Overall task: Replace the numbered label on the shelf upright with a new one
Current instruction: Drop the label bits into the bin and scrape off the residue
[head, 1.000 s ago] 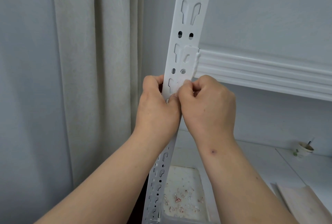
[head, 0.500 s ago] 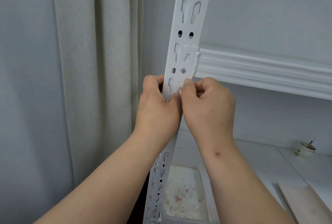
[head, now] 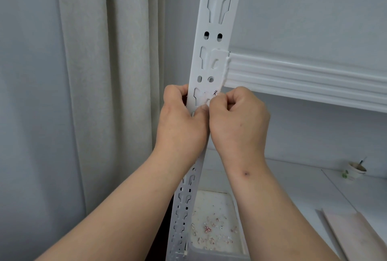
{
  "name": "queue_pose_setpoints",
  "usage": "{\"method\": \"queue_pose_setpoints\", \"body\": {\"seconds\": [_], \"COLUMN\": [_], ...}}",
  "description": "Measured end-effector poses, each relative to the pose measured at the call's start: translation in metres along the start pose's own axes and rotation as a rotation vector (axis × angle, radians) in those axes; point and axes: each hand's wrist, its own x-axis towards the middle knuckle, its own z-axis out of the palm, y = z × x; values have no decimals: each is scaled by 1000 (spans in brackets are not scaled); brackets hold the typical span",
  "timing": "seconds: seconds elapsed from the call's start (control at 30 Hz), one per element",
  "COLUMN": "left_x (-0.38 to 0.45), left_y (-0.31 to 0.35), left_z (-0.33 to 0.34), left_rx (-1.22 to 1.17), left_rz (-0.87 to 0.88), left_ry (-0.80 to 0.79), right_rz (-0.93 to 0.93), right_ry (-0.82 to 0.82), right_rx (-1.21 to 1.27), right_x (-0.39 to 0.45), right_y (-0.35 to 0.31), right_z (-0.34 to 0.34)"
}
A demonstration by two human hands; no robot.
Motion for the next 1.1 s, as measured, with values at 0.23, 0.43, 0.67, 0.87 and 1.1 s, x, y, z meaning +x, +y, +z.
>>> {"method": "queue_pose_setpoints", "body": {"seconds": [0.23,0.43,0.67,0.87,1.1], "left_x": [0,1,0,1,1], "left_y": [0,-1,-2,-2,-3], "left_z": [0,1,0,1,1], "left_rx": [-19,-37,-21,-20,-19], "left_rz": [-2,-2,-3,6,4], "left_ry": [5,4,-1,4,10], "right_rz": [31,-26,-12,72,99], "right_ry": [-27,16,31,-26,-4], "right_rx": [48,3,3,71,100], "right_x": [1,2,1,1,5], "right_y": [0,0,1,0,-2], "right_z": [-1,2,3,0,3]}}
